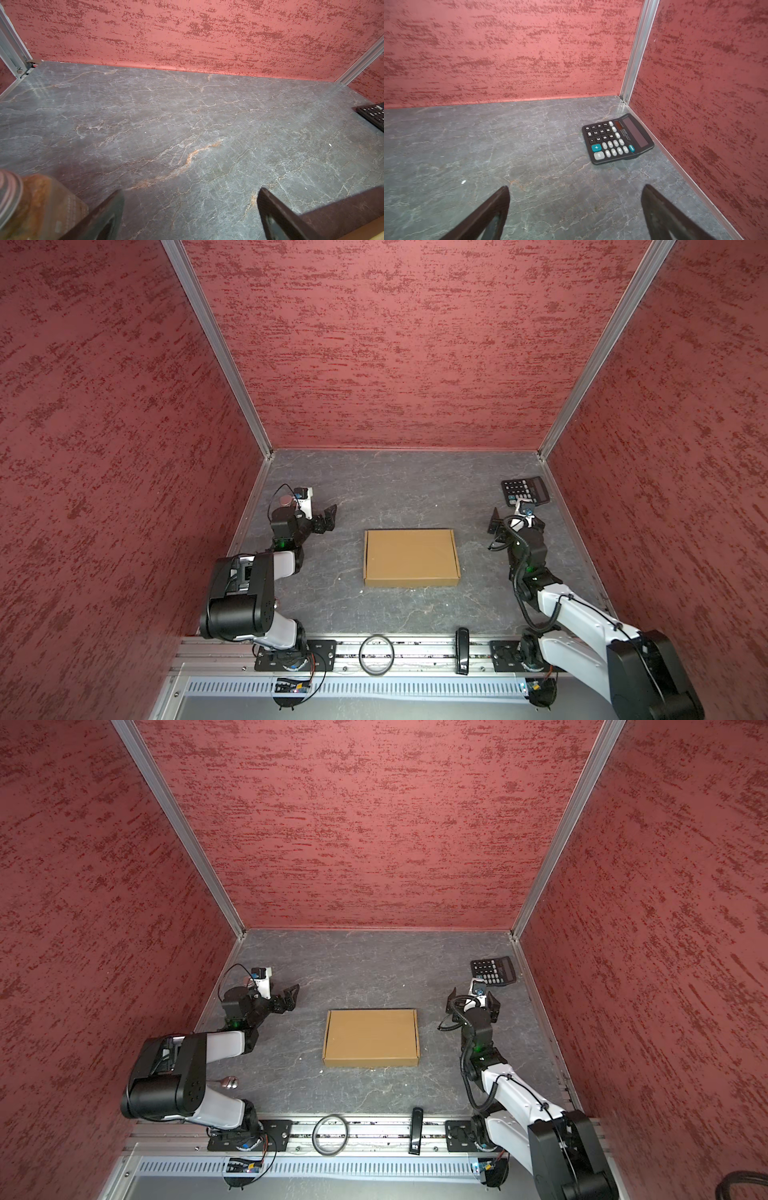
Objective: Fold the paper box
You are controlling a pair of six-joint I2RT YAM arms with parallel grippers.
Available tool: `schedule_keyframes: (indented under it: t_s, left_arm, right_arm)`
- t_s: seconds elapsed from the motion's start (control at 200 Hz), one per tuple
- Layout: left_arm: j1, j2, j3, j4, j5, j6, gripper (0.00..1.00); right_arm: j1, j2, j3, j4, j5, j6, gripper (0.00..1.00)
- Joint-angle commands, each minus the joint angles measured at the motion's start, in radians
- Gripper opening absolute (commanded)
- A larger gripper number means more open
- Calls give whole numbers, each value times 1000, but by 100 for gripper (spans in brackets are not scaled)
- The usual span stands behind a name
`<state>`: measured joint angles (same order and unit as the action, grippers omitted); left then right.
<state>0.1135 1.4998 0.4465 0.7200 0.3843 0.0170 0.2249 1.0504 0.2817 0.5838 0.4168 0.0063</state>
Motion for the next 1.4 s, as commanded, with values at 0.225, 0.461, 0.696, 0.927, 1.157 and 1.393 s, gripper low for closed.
schedule_keyframes:
  t_s: [0.225, 0.461, 0.696, 0.927, 1.157, 1.393]
  left_arm:
    - [17, -12, -19, 53, 31, 9, 99]
    - [-4, -7, -55, 117, -117, -23, 100]
    - [-5, 29, -95, 213, -155, -36, 99]
    - [-13, 37, -82, 207, -136, -20, 100]
    - [-63, 34, -68, 170, -243, 3, 100]
    - [-63, 34, -68, 171, -241, 4, 100]
  right_arm:
    - [-96, 106, 0, 209, -104, -34, 99]
    - [-148, 176, -12, 300, -177, -12, 99]
    - [-164, 270, -30, 443, -215, -47, 99]
    - [-184, 388, -41, 572, -240, -51, 99]
    - [-211, 460, -60, 660, -260, -26, 99]
    - [-224, 505, -47, 673, -287, -19, 99]
